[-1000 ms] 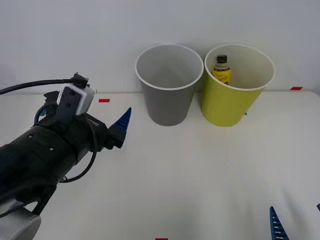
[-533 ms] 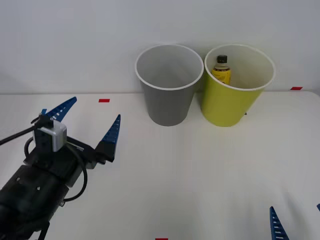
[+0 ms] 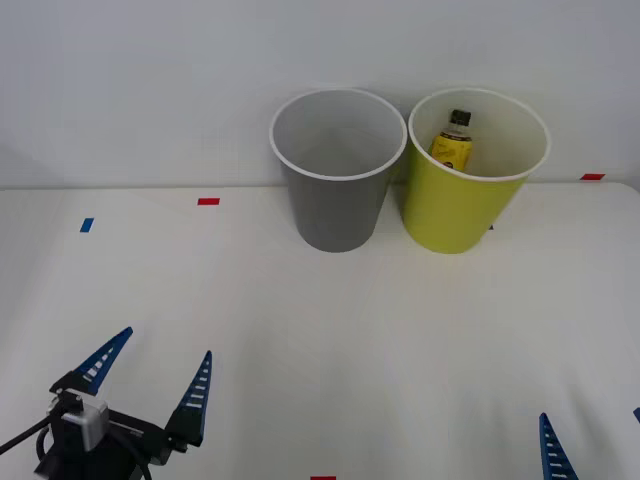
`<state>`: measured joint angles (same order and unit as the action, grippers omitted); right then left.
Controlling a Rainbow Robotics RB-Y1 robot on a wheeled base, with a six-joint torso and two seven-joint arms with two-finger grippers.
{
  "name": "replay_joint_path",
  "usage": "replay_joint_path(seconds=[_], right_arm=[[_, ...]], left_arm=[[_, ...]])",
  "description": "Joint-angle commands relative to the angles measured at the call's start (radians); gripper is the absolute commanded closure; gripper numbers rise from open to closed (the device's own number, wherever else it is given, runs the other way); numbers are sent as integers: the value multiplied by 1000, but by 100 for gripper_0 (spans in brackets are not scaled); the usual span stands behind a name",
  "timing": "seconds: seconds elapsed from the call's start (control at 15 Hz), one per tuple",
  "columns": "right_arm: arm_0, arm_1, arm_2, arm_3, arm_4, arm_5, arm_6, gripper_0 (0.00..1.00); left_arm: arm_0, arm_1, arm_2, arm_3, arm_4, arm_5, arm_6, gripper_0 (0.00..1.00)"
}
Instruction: Put cans in the gray bin and PET bottles in the light green bin.
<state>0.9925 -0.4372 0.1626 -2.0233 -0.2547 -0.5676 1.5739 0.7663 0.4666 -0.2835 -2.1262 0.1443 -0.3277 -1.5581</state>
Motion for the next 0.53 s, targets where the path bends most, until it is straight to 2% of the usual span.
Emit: replay_joint_path(seconds=[0.07,0.53], right_arm=[[0,0,0,0,0,0,0,0],[0,0,0,0,0,0,0,0]], left_arm=[[91,-19,23,0,12,-25,-2,0],[263,-88,70,-1,24,-68,-8,0]])
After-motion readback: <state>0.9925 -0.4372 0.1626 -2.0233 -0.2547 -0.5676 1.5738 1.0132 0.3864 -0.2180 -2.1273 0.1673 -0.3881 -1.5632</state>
